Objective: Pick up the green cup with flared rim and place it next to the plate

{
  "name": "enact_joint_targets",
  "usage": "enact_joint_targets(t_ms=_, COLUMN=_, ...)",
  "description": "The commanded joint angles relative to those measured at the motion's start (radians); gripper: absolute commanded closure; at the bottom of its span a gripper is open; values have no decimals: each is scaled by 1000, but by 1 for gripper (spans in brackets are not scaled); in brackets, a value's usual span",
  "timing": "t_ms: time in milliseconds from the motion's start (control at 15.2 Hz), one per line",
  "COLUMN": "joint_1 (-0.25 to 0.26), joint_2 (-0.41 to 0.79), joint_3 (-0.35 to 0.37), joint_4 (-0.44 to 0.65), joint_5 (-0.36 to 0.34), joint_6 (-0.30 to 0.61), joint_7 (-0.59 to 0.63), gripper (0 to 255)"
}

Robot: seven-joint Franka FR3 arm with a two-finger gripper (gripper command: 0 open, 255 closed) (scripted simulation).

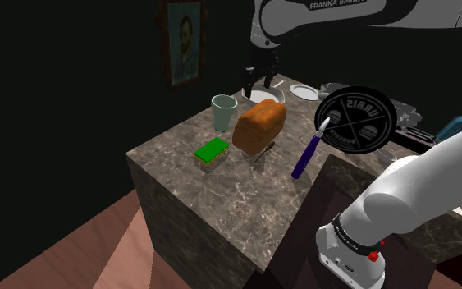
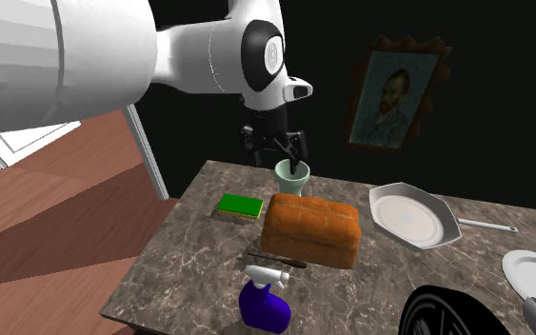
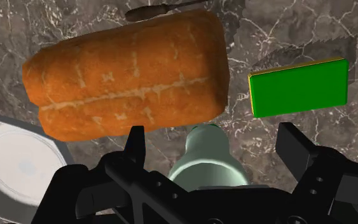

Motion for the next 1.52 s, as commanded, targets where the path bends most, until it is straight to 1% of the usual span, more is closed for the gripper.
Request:
enact_joint_targets(t_ms=0, joint_1=3, joint_2=75, joint_3=12, joint_4=40, joint_5=-10, joint_6=31, joint_7=19, gripper=0)
enact_joint_targets(t_ms=396, joint_1=20, joint_2=301, joint_3=40, joint_4=199, joint_5=-52, joint_6=85, joint_7=80, gripper=0)
enact_joint_targets(t_ms=792, joint_1=53, joint_2=532, joint_3=51, joint_4=404, joint_5=-102, joint_6=96, joint_7=129, gripper=0)
enact_joint_targets(t_ms=1254, joint_1=49, joint_2=561, joint_3=43, joint_4=351, joint_5=-114, joint_6=179, joint_7=137, gripper=0)
enact_joint_targets(t_ms=1452, joint_1=48, joint_2=564, joint_3=43, joint_4=347, joint_5=-115, joint_6=186, joint_7=138, gripper=0)
